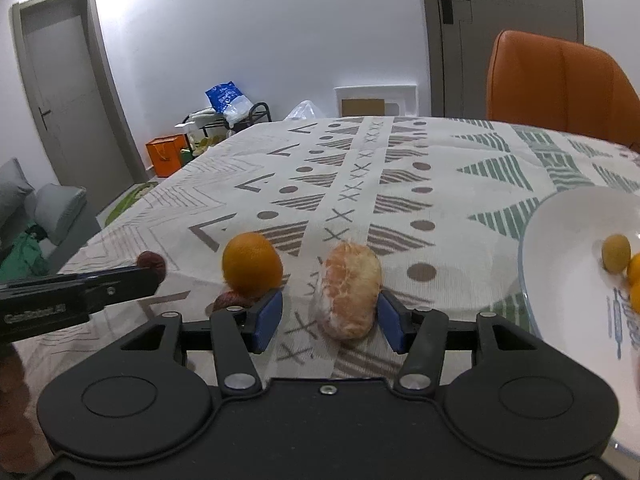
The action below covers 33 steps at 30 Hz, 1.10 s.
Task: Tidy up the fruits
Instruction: 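Grasp the pink pomelo segment with the right tool while the left grasps the red plum, then carry the pomelo into the plate and open the right tool while the left releases the plum there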
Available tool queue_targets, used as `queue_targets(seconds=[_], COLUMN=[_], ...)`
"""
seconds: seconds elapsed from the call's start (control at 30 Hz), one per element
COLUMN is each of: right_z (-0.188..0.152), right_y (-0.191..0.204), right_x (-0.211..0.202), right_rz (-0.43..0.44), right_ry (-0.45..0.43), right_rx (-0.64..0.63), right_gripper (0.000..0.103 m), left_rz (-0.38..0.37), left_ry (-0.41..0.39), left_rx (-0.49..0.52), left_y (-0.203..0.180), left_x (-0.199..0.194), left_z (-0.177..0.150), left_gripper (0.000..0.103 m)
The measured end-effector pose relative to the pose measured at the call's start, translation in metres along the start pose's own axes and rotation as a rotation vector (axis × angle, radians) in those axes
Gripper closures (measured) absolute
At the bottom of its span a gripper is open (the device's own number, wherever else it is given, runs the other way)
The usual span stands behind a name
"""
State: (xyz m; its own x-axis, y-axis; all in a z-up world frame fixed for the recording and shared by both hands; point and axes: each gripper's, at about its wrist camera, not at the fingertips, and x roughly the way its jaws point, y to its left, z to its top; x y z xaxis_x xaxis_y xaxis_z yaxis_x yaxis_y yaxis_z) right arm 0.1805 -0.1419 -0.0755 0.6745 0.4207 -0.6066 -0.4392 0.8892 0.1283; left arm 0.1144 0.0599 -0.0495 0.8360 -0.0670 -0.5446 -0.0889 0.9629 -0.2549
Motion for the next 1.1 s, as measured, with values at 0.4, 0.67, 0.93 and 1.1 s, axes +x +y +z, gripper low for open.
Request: queue_targets(seconds=[0.4,0.67,0.93,1.1], right_z=[-0.002,-0.001,-0.003,-0.007], right_y=[0.004,-0.009,-0.028,-0.038], right_x=[-0.021,-0.051,-0.074,-0.082], right_rz=[-0.024,-0.024,-0.032,-0.031], right_ry=[-0.026,-0.091,-0.140,-0.158], right_rx=[-0.004,0.037,0.071,0.090], right_gripper=[0.071,0.071,0.071,0.071], left_rz=[-0.016,-0.035,-0.050,-0.056], left_ry=[-0.010,-0.022,-0.027,-0.030], left_rx=[-0.009,0.024,0.056,0.075], left_y=[-0.003,-0.024,-0.045,-0.057], left_x=[-0.005,-0.011,-0.014,-0.014], left_z=[0.000,0.002,0.002,0.002], left_gripper=[0.086,0.086,0.086,0.086])
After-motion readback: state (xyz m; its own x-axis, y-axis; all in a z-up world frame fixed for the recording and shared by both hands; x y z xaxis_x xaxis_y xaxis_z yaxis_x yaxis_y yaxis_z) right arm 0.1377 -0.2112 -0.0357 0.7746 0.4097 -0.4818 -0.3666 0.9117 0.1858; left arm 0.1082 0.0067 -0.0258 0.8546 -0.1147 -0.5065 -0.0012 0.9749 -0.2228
